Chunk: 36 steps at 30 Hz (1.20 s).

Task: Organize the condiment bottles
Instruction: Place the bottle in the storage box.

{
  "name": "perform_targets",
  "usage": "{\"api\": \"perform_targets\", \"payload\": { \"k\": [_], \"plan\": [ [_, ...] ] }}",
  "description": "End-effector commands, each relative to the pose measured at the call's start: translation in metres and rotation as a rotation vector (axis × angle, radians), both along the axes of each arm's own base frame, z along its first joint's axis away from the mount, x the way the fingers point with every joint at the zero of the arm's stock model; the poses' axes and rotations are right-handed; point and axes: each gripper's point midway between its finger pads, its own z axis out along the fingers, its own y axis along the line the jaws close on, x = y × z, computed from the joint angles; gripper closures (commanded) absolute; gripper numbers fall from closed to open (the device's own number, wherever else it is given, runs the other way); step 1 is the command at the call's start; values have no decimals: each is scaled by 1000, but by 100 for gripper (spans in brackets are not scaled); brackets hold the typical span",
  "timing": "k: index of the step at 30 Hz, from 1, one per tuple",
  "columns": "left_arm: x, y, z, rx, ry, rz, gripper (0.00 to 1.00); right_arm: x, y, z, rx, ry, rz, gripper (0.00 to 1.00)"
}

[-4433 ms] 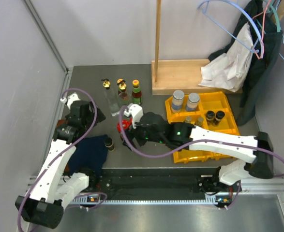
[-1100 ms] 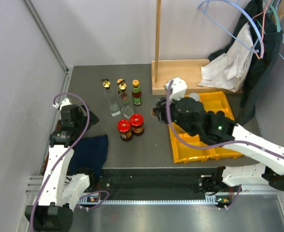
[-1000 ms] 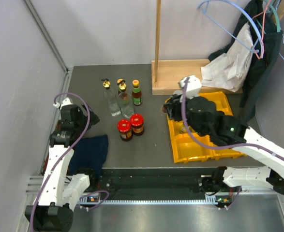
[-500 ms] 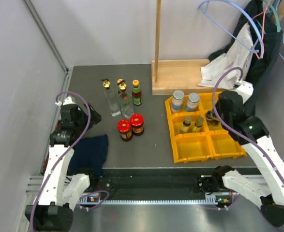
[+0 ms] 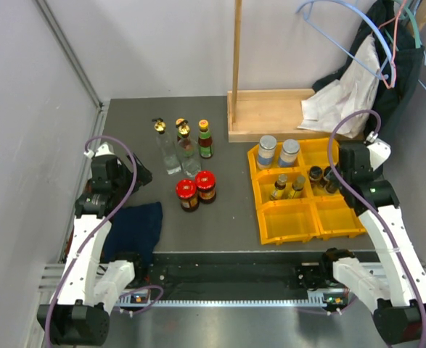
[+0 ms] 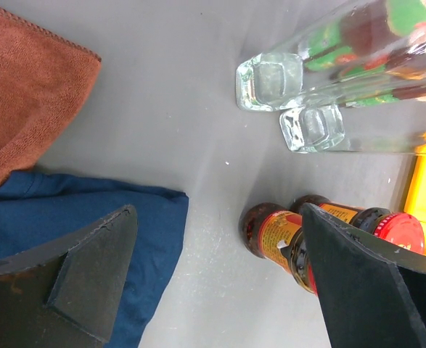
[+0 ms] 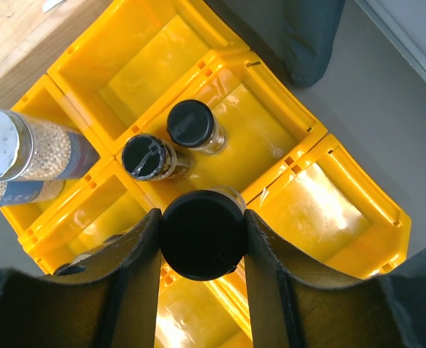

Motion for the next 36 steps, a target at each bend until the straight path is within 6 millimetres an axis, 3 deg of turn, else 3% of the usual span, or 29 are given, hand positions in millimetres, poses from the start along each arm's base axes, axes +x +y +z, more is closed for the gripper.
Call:
{"api": "perform_targets", "payload": {
  "k": [1,12,20,36],
  "plan": [
    [12,0,24,3,-80,-9,1,13,-1,3,26,-52,-13,100],
    [14,0,20,5,-71,-12,1,41,-1,-12,34,-69,-3,100],
    [17,-1,20,6,-66,-12,1,50,-3,-25,11,-41,-5,100],
    [19,-1,16,-2,-57,-10,1,48,-8,-77,-16,67,-25,99]
  ]
}}
